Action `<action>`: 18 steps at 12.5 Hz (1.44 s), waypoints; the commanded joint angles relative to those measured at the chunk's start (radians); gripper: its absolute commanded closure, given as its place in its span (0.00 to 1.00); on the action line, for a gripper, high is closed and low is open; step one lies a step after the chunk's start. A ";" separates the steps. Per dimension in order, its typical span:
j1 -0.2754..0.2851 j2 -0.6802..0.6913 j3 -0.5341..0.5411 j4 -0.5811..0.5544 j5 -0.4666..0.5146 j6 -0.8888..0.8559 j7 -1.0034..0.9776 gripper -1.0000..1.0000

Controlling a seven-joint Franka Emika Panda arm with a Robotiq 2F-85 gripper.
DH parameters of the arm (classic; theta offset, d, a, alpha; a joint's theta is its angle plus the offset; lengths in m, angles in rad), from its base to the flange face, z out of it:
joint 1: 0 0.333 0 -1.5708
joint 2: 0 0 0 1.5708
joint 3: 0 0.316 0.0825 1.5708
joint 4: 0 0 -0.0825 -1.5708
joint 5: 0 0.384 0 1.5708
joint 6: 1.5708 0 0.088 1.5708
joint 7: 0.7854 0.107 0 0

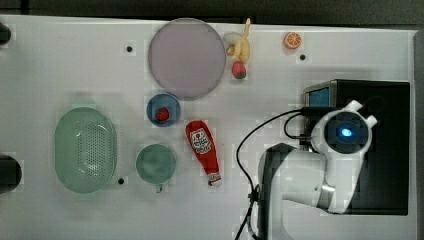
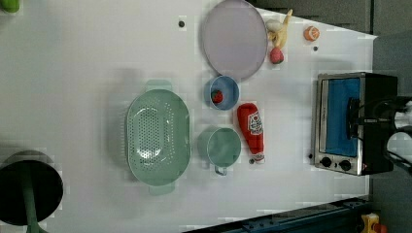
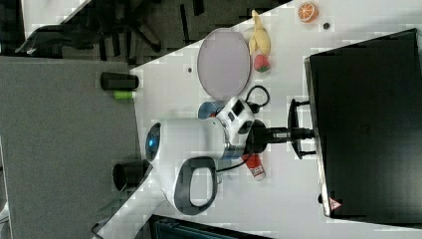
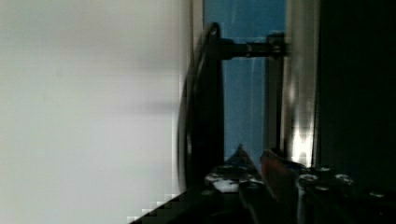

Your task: Flap open oven.

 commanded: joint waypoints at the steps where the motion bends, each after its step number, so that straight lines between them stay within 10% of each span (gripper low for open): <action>1: 0.053 0.002 0.040 0.010 -0.093 -0.034 0.204 0.82; 18: 0.225 0.266 0.208 0.023 -0.484 -0.185 0.769 0.82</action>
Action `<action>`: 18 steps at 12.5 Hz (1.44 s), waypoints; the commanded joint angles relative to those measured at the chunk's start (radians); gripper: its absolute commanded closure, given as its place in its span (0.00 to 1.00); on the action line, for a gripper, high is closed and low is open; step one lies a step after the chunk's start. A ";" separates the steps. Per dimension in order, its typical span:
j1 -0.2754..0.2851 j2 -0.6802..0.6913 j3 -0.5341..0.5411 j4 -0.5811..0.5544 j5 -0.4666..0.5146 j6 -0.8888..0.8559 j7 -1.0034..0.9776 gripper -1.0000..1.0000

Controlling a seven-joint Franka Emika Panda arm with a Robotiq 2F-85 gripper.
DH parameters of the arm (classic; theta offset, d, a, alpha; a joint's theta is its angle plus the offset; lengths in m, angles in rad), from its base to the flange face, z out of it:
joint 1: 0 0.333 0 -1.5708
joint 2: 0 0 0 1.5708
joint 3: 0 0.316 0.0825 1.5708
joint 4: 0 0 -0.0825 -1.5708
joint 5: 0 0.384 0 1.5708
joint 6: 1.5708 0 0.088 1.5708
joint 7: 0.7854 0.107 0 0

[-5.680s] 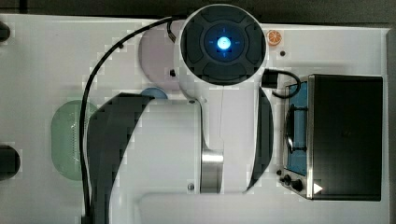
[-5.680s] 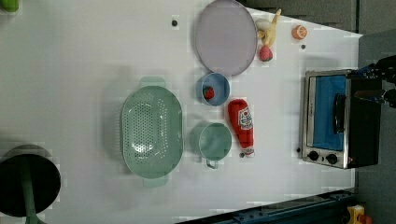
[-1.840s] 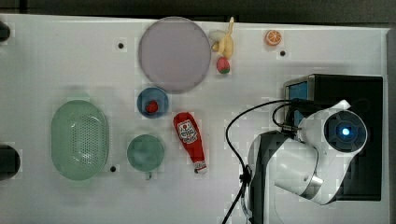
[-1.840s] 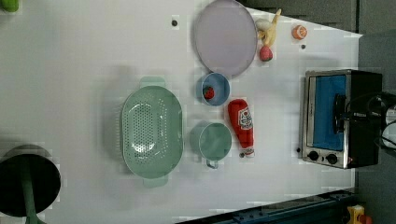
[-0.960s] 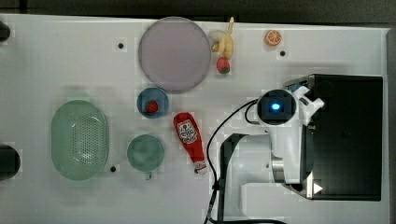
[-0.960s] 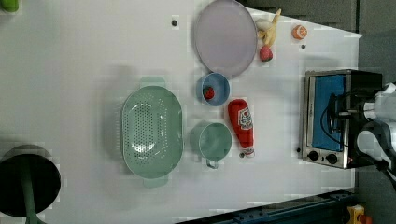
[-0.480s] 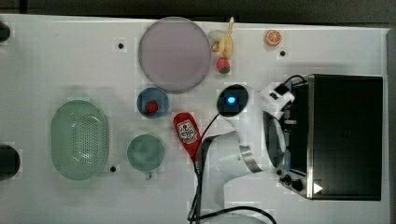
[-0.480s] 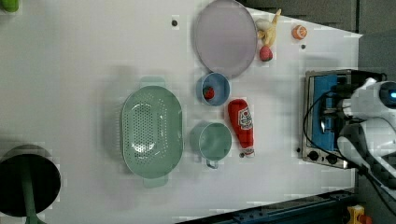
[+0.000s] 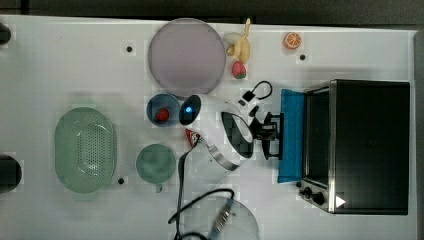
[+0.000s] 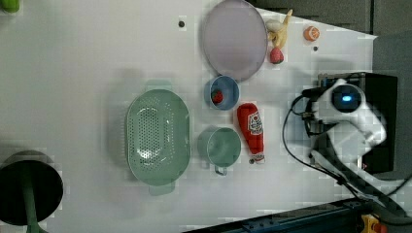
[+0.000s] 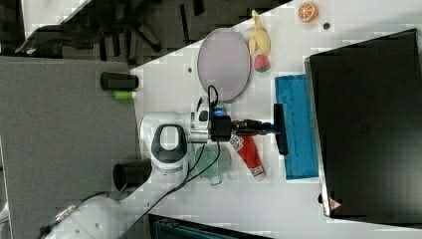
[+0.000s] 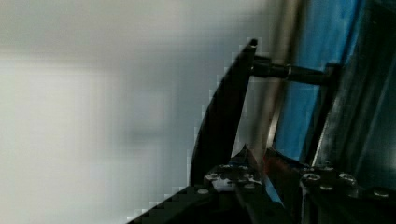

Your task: Flap open oven.

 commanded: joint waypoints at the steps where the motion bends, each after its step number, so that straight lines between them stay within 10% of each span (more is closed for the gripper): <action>1: 0.038 0.072 0.001 0.013 -0.001 -0.005 0.129 0.82; 9: 0.059 0.124 0.004 0.090 0.064 0.030 0.291 0.82; 18: 0.038 -0.212 0.002 0.101 0.898 0.094 0.278 0.82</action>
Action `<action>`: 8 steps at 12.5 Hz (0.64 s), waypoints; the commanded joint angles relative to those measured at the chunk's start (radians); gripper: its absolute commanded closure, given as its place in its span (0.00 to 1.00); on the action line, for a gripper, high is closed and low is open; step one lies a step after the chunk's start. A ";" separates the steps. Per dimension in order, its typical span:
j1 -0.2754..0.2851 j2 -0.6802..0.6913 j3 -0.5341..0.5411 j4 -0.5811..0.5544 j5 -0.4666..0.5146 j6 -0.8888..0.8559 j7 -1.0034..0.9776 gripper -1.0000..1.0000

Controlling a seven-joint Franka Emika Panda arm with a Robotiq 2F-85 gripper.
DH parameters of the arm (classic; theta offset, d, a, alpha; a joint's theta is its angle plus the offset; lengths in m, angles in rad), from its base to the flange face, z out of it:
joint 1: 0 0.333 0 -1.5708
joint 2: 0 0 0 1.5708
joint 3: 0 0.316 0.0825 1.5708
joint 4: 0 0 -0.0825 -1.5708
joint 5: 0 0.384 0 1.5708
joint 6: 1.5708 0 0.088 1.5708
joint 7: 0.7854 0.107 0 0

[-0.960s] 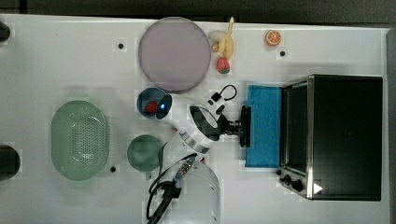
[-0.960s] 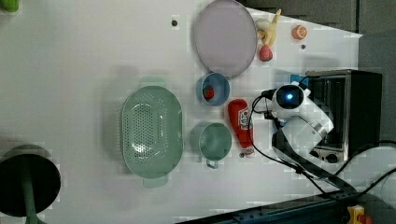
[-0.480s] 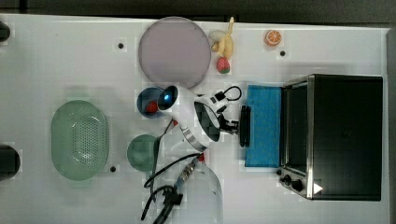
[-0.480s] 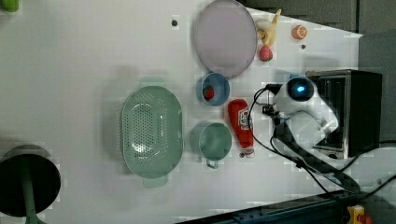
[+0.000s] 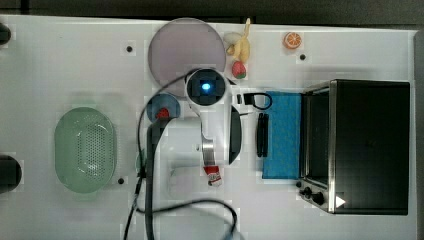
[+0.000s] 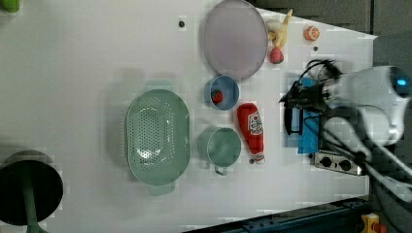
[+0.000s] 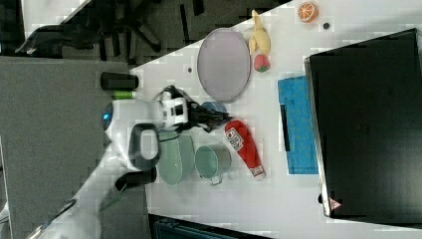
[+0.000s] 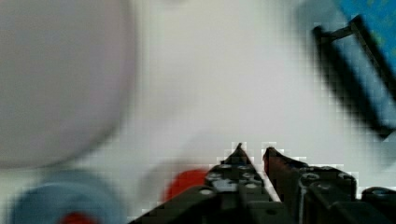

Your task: Flap open oven.

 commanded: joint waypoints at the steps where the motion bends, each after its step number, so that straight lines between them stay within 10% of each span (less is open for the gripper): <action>1: -0.018 -0.115 -0.010 0.051 0.115 -0.034 0.056 0.82; 8: -0.021 -0.313 -0.024 0.263 0.097 -0.495 0.175 0.82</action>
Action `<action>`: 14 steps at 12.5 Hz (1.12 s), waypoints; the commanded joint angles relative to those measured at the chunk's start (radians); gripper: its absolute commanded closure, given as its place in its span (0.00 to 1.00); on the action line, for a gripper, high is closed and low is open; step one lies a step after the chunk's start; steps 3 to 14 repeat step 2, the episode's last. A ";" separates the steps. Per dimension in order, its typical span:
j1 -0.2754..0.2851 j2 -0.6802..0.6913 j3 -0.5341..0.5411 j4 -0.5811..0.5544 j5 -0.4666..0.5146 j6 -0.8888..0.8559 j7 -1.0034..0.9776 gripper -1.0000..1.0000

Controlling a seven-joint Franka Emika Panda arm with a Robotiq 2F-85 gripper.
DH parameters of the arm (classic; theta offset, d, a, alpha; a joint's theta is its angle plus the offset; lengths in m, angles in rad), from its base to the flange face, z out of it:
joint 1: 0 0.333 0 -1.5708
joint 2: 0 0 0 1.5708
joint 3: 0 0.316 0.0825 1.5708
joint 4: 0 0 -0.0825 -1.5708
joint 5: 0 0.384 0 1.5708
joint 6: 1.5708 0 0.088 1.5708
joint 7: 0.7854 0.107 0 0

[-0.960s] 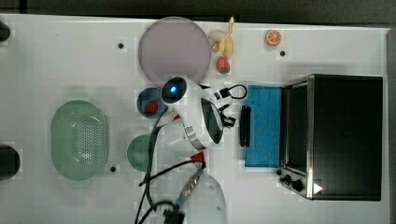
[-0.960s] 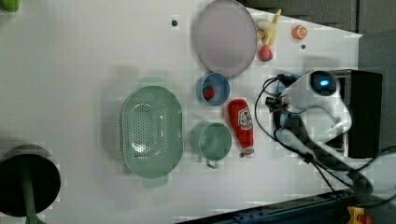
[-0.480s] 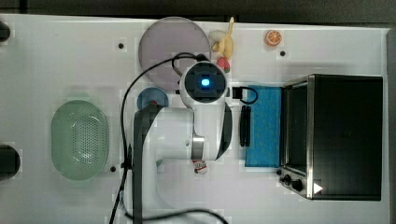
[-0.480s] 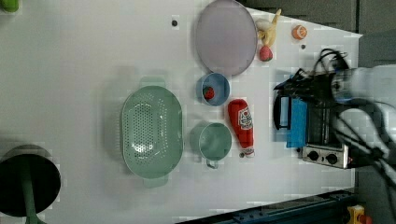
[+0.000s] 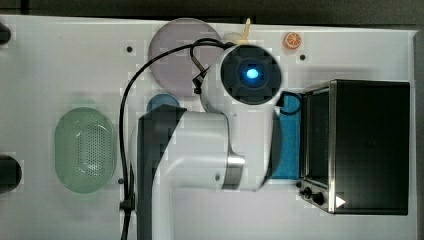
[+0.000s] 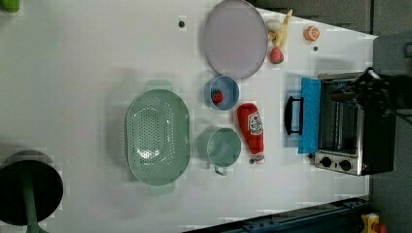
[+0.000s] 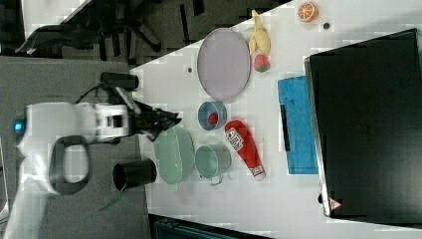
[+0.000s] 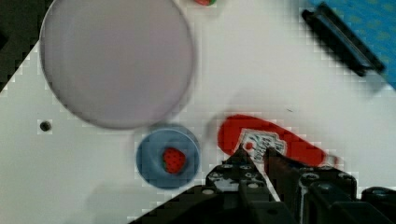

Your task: Flap open oven.

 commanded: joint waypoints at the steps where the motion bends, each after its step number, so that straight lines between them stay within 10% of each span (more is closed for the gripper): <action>1: -0.001 -0.066 0.000 0.108 -0.053 -0.177 0.133 0.82; 14: 0.000 -0.076 0.004 0.136 -0.079 -0.237 0.133 0.82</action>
